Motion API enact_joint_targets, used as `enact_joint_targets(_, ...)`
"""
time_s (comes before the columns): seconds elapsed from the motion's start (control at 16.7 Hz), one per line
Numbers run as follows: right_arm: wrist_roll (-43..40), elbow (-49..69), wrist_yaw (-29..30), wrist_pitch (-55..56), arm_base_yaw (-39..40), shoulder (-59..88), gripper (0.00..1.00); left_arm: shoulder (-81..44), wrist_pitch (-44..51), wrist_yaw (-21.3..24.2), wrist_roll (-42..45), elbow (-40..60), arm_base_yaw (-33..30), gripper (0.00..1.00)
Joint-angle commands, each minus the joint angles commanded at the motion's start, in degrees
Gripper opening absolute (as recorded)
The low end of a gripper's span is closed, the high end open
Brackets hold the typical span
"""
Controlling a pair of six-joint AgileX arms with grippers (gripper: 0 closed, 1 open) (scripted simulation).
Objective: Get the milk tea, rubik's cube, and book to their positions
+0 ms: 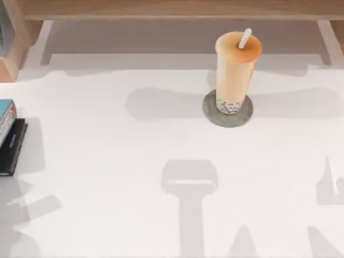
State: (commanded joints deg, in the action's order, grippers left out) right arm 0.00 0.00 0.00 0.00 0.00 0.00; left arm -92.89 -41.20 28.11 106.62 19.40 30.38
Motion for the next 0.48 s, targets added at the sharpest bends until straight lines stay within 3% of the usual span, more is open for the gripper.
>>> enact_joint_targets(0.48,0.0,0.0,0.0,0.0,0.0,0.0,1.0,-0.46,0.02,0.22,1.7,-0.84,-0.18,0.0)
